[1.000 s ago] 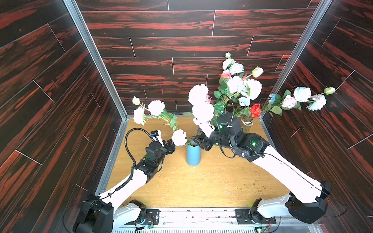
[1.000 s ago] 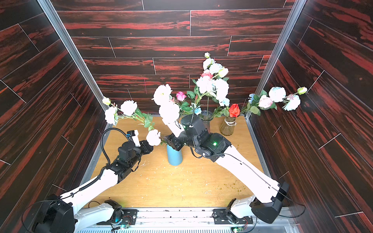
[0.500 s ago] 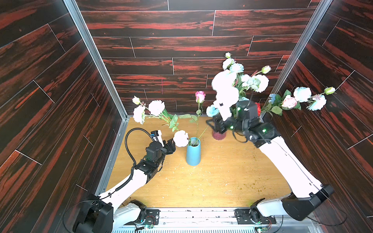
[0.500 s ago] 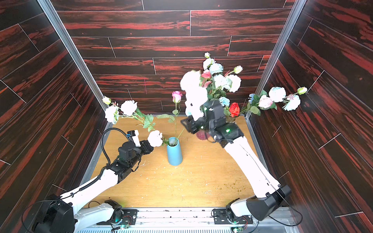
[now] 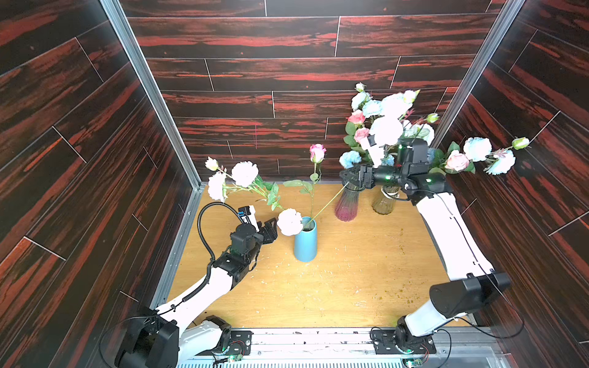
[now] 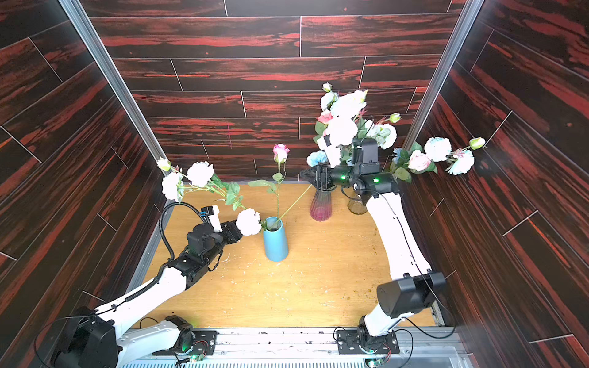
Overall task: Pick out blue flowers from the vase
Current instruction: Pick up the flower from the vase.
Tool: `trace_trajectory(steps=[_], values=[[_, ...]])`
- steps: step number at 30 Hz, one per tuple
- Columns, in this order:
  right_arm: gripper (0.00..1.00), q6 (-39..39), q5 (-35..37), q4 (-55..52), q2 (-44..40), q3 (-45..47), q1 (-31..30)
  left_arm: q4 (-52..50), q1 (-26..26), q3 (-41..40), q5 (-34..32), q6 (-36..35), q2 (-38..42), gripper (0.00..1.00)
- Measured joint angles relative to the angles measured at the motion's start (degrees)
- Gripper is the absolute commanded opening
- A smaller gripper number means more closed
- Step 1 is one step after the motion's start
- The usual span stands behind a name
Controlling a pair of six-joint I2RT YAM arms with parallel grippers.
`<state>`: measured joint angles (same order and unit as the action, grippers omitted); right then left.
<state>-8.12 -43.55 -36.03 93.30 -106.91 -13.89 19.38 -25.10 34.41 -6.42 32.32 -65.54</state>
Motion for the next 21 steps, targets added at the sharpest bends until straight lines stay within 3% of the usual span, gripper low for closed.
trace_trajectory(steps=[12,21], values=[[0.52,1.1,-6.3,-2.4,0.2,0.0,-7.7,0.0,-0.1,0.0,0.0,0.0,0.0,0.69],[0.46,-1.1,0.6,-0.5,-4.3,1.2,-8.2,0.0,-0.1,0.0,0.0,0.0,0.0,0.69]])
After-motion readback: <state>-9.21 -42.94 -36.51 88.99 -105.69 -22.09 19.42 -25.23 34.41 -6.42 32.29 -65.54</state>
